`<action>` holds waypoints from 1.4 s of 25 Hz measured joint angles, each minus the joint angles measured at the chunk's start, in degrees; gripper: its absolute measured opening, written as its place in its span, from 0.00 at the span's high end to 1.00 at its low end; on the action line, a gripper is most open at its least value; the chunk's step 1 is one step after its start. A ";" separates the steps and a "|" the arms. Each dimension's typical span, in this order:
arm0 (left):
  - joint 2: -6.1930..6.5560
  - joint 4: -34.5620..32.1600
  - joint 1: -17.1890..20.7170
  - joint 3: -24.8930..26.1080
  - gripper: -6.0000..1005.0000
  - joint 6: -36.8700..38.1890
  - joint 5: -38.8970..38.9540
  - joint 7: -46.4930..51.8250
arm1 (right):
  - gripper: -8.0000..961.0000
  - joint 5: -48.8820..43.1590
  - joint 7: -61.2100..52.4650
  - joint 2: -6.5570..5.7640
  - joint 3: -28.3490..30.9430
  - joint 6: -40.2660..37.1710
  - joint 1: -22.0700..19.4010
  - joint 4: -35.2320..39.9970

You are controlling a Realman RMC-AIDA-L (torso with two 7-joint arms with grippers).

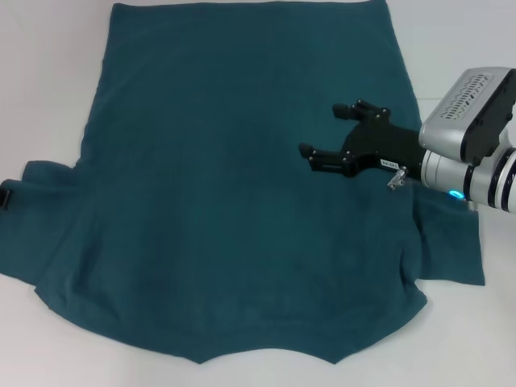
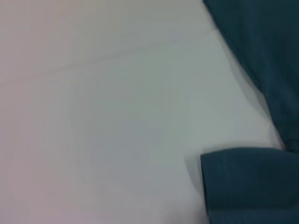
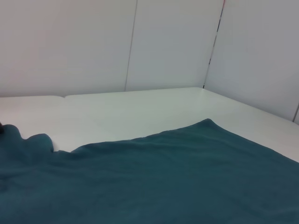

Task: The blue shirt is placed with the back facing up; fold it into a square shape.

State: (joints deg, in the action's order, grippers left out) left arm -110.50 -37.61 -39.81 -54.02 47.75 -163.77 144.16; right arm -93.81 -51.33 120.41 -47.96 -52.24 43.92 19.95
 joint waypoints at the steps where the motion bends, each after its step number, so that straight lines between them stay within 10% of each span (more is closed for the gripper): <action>1: -0.05 -0.64 0.08 0.02 0.94 0.37 0.00 0.05 | 0.02 0.01 0.00 0.00 0.06 -0.03 -0.01 0.00; 29: -2.26 -6.91 2.32 -3.09 0.93 -1.34 -0.04 0.16 | 0.02 0.03 0.00 0.00 0.22 0.03 0.07 0.07; 35: -1.72 -3.76 1.70 -2.50 0.68 -3.34 -0.06 0.49 | 0.02 0.03 0.00 0.00 0.30 0.15 0.06 0.01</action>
State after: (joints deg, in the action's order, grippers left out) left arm -112.23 -41.38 -38.10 -56.52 44.41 -163.83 144.65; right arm -93.78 -51.33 120.41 -47.66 -52.09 43.98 19.96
